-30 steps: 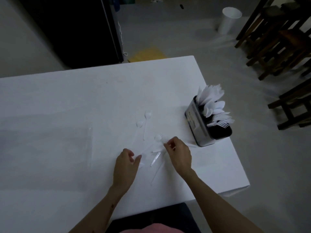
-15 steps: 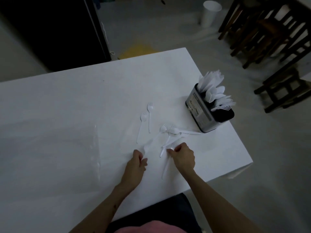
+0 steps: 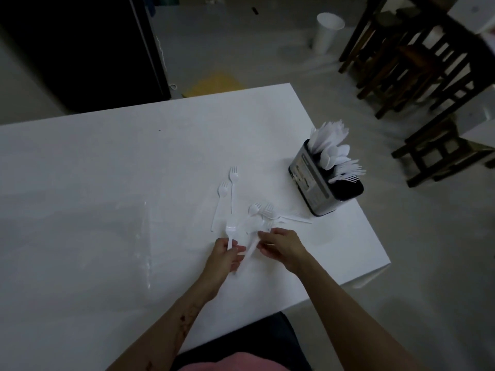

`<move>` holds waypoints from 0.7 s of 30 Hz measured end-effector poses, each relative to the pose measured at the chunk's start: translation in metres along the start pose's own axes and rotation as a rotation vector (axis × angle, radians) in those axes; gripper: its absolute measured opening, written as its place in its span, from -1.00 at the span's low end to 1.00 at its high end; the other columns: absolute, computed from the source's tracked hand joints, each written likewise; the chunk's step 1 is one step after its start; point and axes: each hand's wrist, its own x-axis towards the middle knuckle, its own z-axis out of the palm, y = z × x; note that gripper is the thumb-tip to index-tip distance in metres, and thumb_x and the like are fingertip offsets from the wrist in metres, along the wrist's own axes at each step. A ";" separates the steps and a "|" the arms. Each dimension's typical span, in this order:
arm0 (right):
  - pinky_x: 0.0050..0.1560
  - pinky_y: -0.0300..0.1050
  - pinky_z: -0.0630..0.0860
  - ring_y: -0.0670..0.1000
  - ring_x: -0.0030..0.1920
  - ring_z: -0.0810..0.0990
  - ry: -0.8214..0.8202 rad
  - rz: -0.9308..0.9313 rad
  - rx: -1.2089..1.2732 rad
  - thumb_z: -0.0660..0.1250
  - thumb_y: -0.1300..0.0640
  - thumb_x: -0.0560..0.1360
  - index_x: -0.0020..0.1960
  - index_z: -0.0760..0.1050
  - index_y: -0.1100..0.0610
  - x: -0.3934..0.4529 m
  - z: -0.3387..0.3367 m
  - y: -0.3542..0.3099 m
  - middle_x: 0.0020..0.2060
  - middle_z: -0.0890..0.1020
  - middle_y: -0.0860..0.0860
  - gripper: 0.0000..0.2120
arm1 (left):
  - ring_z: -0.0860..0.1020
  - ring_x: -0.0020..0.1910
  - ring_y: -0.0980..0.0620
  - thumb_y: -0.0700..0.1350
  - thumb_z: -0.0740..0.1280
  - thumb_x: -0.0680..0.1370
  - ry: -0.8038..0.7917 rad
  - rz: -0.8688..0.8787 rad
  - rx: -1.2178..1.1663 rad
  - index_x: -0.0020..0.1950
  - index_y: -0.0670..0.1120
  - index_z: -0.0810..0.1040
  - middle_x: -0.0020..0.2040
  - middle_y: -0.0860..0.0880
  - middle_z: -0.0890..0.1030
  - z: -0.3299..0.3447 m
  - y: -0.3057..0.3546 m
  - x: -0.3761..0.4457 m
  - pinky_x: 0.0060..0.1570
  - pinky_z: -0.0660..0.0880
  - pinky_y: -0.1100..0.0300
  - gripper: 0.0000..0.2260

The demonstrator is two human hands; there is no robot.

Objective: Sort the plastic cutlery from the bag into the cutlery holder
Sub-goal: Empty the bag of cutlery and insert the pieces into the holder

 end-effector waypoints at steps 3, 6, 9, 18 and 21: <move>-0.24 -0.20 0.58 0.01 -0.19 0.69 -0.065 -0.068 -0.241 0.51 0.12 0.45 -0.11 0.60 0.24 0.002 0.006 -0.013 -0.18 0.70 0.13 -0.81 | 0.65 -0.06 -0.04 -0.09 0.22 0.61 -0.103 0.010 0.054 0.11 -0.11 0.38 0.03 -0.09 0.63 0.004 0.004 -0.004 0.00 0.57 0.07 -0.87; -0.27 -0.19 0.58 -0.02 -0.20 0.70 0.004 -0.194 -0.400 0.50 -0.02 0.45 0.02 0.60 0.17 0.013 0.008 -0.025 -0.15 0.71 0.05 -0.71 | 0.56 -0.20 0.01 -0.18 0.15 0.64 -0.094 0.095 0.087 0.05 -0.13 0.39 -0.04 -0.11 0.57 0.008 0.003 -0.006 -0.02 0.56 0.09 -0.95; -0.14 -0.09 0.56 0.00 -0.18 0.62 0.306 -0.421 -0.743 0.48 0.01 0.47 0.10 0.53 0.10 0.033 -0.002 -0.033 -0.09 0.64 0.03 -0.72 | 0.53 -0.22 0.00 -0.24 0.15 0.63 -0.012 0.081 0.015 0.03 -0.14 0.42 -0.03 -0.15 0.53 0.010 0.003 -0.004 0.06 0.55 -0.03 -0.93; -0.19 -0.07 0.55 0.02 -0.19 0.56 0.210 -0.606 -1.085 0.45 0.03 0.47 -0.14 0.49 0.09 0.052 -0.024 -0.053 -0.15 0.57 0.01 -0.82 | 0.54 -0.18 -0.02 -0.24 0.09 0.65 0.026 0.036 -0.115 0.16 -0.13 0.34 0.02 -0.14 0.52 0.027 0.010 0.001 -0.23 0.57 0.23 -0.88; -0.34 -0.20 0.45 -0.05 -0.32 0.49 0.101 -0.511 -0.918 0.44 0.09 0.45 -0.18 0.44 0.11 0.048 -0.022 -0.065 -0.28 0.55 -0.03 -0.81 | 0.50 -0.24 0.02 -0.16 0.09 0.66 0.060 0.001 -0.136 0.07 -0.10 0.35 -0.01 -0.15 0.51 0.037 0.013 0.007 -0.32 0.52 0.25 -0.93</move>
